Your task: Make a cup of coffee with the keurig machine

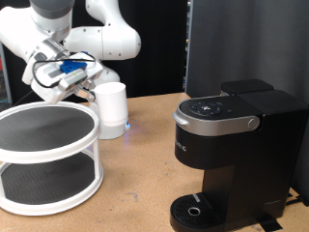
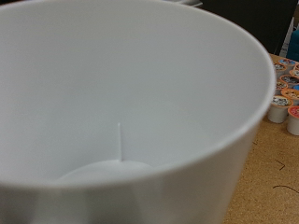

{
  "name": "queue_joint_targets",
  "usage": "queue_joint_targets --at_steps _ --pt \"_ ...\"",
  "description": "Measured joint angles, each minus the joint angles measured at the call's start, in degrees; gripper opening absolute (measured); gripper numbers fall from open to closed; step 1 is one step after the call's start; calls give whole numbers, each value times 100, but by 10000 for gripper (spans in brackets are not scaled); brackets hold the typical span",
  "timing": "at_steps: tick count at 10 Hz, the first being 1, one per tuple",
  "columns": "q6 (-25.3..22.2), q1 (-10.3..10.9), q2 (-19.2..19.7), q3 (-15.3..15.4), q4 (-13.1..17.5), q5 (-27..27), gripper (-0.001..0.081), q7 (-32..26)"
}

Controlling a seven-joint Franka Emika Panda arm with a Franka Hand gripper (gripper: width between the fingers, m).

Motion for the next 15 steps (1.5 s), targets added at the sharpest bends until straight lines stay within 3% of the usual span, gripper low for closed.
queue_joint_targets --at_steps 6,11,15 --pt "643 423 318 460 -3 922 72 -139" --pt "676 458 428 613 62 924 72 -133" --pt "796 453 510 783 74 456 72 180"
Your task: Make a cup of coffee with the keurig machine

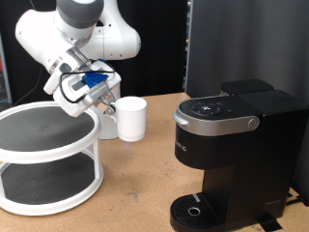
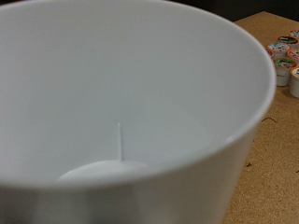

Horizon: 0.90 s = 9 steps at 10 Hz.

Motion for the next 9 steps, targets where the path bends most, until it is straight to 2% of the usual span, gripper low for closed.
queue_joint_targets --at_steps 3,5,9 --pt "437 92 267 213 8 339 72 -95" --pt "659 202 502 269 20 711 72 -408" --pt "823 327 917 337 72 1278 72 -948"
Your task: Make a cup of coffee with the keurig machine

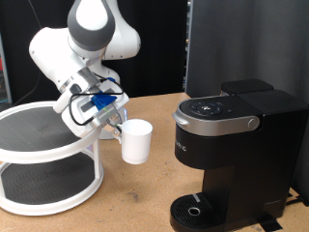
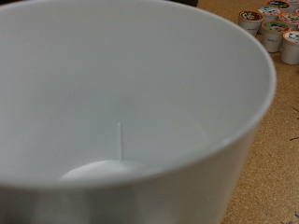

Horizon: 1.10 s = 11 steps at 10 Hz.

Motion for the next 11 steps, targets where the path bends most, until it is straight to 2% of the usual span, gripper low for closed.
queue_joint_targets --at_steps 2,8,11 --pt "31 9 128 60 17 179 72 -151" --pt "327 11 473 320 50 218 72 -161" --pt "475 46 719 475 135 632 72 -361"
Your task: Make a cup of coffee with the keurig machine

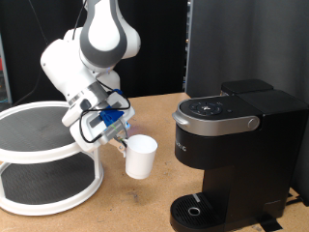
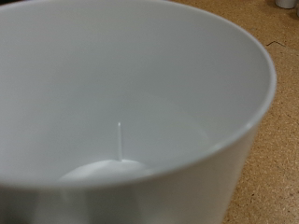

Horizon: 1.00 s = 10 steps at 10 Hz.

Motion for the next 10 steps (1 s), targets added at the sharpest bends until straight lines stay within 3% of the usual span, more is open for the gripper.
queue_joint_targets --at_steps 5,10 --pt "129 59 465 239 201 802 72 -592" --pt "180 80 957 526 603 1444 72 -892"
